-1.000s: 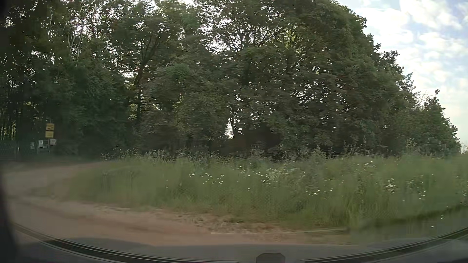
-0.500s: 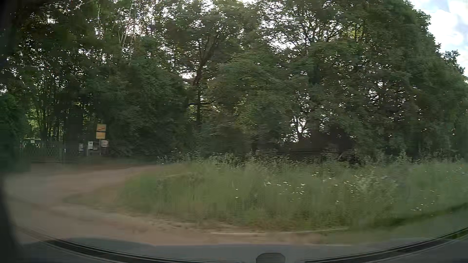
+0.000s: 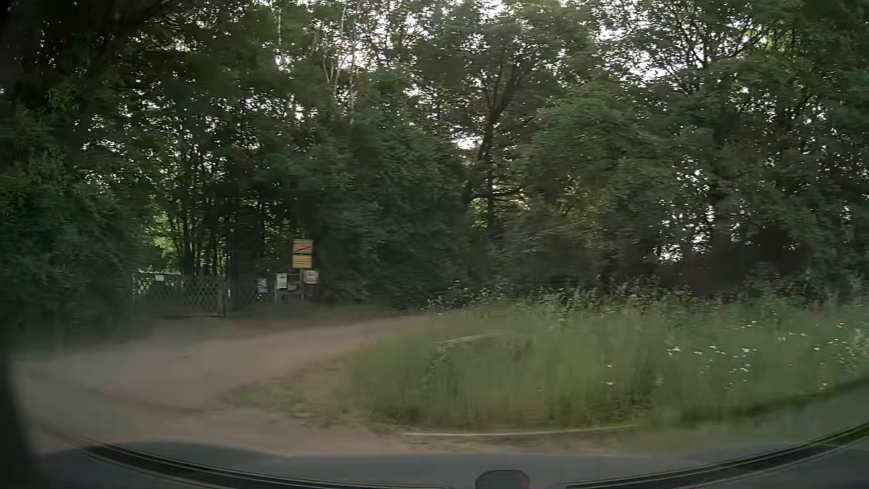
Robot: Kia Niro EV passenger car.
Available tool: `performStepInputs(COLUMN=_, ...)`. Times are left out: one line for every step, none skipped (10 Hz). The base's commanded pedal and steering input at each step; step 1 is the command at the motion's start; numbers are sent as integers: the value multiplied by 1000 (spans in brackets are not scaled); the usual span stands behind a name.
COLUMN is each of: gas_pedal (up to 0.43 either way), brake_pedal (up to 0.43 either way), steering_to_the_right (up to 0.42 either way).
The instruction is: Follow the waypoints while adhering to traffic rules and regulations
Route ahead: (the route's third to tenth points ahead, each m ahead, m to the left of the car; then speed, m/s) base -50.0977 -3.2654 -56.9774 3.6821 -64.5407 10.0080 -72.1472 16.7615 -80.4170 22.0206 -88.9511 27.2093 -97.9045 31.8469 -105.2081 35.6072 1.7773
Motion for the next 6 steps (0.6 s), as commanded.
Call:
performStepInputs(gas_pedal=0, brake_pedal=177, steering_to_the_right=-961)
performStepInputs(gas_pedal=0, brake_pedal=165, steering_to_the_right=-971)
performStepInputs(gas_pedal=0, brake_pedal=159, steering_to_the_right=-971)
performStepInputs(gas_pedal=0, brake_pedal=146, steering_to_the_right=-970)
performStepInputs(gas_pedal=0, brake_pedal=140, steering_to_the_right=-969)
performStepInputs(gas_pedal=0, brake_pedal=128, steering_to_the_right=-969)
